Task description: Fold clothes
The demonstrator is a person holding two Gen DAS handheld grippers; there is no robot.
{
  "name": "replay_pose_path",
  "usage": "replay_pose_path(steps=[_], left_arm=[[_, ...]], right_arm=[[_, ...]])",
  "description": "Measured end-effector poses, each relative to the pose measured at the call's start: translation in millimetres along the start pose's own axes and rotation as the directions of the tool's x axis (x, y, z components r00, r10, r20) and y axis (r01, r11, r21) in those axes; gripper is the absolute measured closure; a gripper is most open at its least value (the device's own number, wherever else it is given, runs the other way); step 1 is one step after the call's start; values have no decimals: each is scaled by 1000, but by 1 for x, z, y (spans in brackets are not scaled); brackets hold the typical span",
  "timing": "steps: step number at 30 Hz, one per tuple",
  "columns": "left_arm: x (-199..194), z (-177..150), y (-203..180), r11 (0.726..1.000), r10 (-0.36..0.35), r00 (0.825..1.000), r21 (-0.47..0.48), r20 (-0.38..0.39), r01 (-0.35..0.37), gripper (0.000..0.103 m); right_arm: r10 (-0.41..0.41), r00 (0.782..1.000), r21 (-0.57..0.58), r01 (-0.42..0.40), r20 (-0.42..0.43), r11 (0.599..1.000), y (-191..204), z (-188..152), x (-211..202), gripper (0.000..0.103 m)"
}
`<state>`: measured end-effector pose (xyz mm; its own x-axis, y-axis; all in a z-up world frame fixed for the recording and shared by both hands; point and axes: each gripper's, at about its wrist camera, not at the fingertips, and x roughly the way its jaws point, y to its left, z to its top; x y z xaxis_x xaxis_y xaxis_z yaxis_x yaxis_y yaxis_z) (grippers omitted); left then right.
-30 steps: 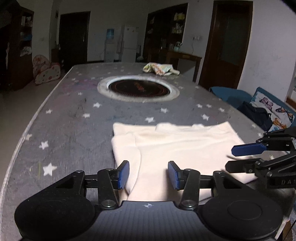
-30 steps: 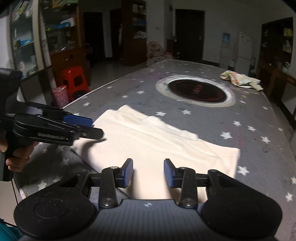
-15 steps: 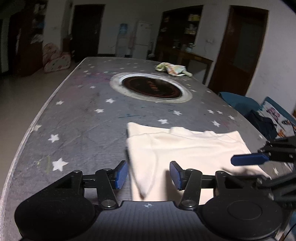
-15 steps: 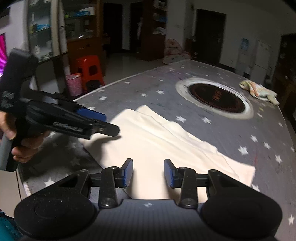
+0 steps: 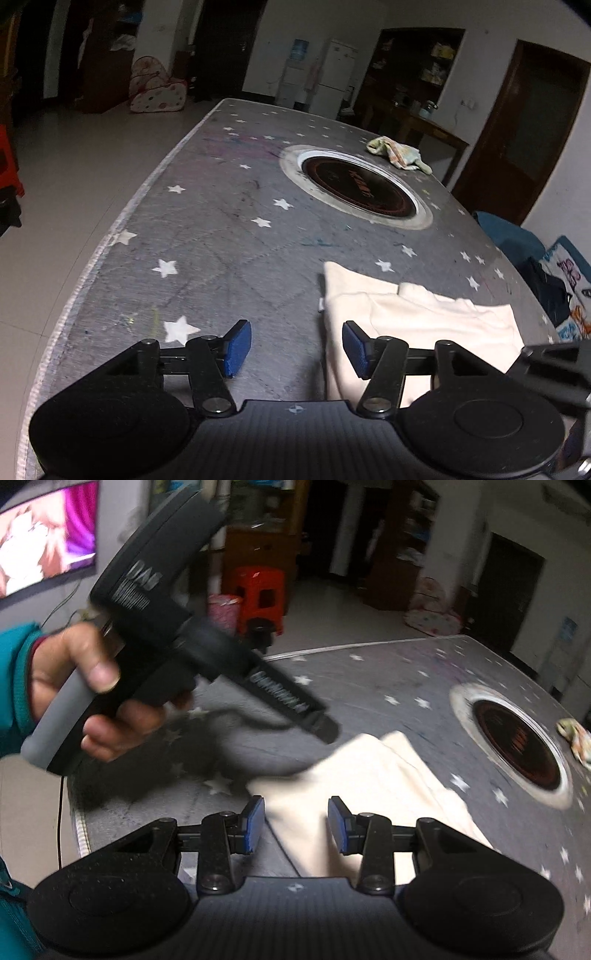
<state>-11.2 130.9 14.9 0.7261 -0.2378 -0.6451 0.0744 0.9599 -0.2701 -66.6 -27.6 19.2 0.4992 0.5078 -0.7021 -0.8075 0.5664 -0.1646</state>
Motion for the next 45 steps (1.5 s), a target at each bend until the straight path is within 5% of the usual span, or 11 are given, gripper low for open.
replay_pose_path(steps=[9,11,15,23,32,35,39,45], left_arm=[[1,-1,9,995,-53,998,-90,-33,50,43],[2,-1,9,992,-67,997,-109,-43,62,43],[6,-2,12,976,-114,992,-190,-57,102,42],[17,-2,20,907,-197,977,-395,-84,149,35],[43,-10,23,772,-372,923,-583,-92,253,37],[50,-14,22,737,-417,904,-616,-90,279,46],[56,-17,22,713,-452,888,-633,-86,302,50],[60,-16,21,725,-447,890,-621,-94,299,64]], right_arm=[[-23,998,-94,17,-58,995,18,4,29,64],[-37,998,-98,31,-59,995,19,4,31,78],[-53,998,-64,51,-33,997,13,5,26,87],[-63,996,40,61,61,997,-6,10,-1,90],[-59,991,115,45,118,992,-19,5,-22,91],[-49,991,116,34,123,993,-18,4,-23,91],[-34,992,115,19,125,993,-14,0,-25,91],[-17,992,116,2,123,993,-11,-3,-24,91]])
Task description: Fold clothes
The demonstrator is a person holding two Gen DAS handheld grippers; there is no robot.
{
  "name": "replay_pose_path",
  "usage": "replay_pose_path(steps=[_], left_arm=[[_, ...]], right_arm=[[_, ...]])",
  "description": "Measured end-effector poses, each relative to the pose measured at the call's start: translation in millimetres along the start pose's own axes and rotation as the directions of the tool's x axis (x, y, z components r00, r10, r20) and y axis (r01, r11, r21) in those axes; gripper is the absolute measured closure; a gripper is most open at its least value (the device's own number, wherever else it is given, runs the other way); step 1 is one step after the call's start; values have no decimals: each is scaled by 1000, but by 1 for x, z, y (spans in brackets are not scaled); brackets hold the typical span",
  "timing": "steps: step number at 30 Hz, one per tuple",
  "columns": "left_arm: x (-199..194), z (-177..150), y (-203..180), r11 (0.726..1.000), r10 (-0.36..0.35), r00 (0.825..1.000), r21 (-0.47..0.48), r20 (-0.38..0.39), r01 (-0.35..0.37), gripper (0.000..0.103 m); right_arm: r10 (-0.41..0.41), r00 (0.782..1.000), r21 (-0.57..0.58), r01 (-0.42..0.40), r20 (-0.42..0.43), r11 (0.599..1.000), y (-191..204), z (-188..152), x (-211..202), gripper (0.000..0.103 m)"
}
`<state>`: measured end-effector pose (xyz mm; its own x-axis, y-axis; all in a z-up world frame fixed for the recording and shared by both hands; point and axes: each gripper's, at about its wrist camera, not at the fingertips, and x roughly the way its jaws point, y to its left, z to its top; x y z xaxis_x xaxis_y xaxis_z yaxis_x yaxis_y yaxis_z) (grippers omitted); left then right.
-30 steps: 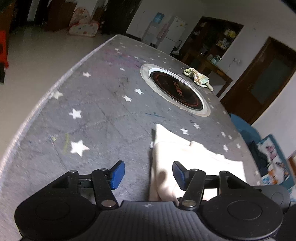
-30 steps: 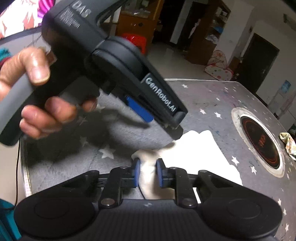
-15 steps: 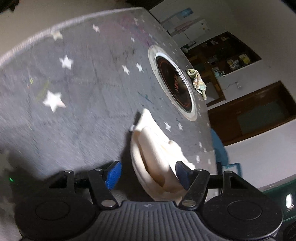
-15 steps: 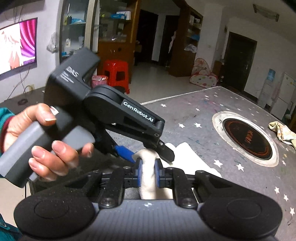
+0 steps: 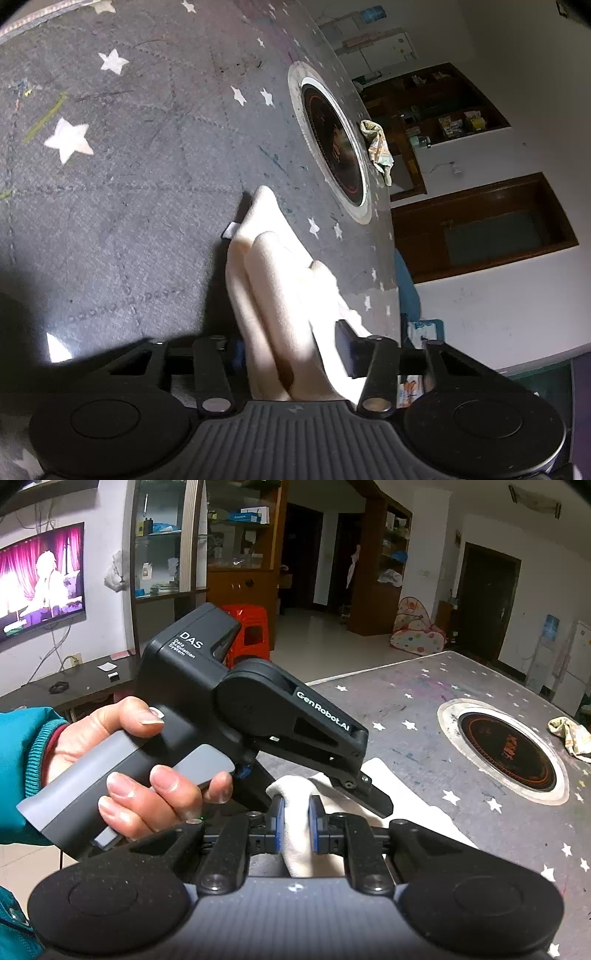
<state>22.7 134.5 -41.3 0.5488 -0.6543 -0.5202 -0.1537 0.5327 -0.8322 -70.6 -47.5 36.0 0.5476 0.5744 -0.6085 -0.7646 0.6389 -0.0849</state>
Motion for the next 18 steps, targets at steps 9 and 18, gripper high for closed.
replay_pose_path(steps=[9,18], left_arm=[[4,-3,5,1000,17,1000,15,6,-17,83],[4,-4,1,998,42,999,45,19,-42,83]], right_arm=[[-1,1000,44,1,-1,999,-10,-5,-4,85],[-195,981,204,195,-22,959,-62,-31,-38,81]])
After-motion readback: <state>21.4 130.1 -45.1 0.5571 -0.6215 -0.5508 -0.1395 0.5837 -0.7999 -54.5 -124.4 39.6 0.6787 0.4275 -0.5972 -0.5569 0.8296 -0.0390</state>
